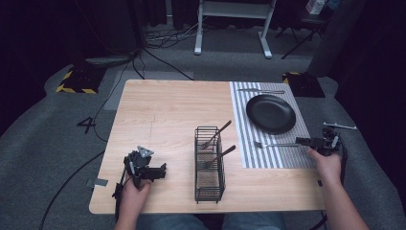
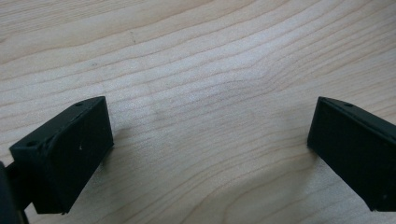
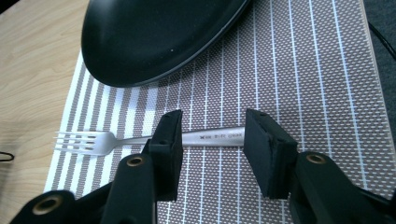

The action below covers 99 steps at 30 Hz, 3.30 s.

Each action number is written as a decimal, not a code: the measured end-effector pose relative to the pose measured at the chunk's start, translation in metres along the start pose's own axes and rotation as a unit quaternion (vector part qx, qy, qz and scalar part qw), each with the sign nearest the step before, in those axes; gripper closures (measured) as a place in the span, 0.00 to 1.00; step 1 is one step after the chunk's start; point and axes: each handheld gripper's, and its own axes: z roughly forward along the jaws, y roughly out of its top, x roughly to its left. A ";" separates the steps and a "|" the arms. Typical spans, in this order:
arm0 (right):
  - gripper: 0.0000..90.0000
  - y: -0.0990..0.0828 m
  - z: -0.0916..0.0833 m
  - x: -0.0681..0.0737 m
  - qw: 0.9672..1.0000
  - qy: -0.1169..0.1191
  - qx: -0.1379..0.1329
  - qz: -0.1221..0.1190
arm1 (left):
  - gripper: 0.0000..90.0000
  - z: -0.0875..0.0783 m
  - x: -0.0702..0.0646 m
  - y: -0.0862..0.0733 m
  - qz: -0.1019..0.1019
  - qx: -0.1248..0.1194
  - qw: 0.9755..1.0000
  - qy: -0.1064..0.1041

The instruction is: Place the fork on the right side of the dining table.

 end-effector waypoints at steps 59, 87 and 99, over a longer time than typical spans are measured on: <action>0.35 -0.085 -0.017 0.145 0.937 0.093 -0.003 -0.336 | 0.00 -0.003 -0.002 -0.004 0.000 0.000 1.000 0.002; 0.35 -0.130 0.023 0.121 0.918 0.069 0.009 -0.391 | 0.00 -0.003 -0.002 -0.004 0.000 0.000 1.000 0.001; 0.32 -0.136 0.030 0.119 0.910 0.061 0.001 -0.410 | 0.00 -0.003 -0.002 -0.004 0.000 0.000 1.000 0.002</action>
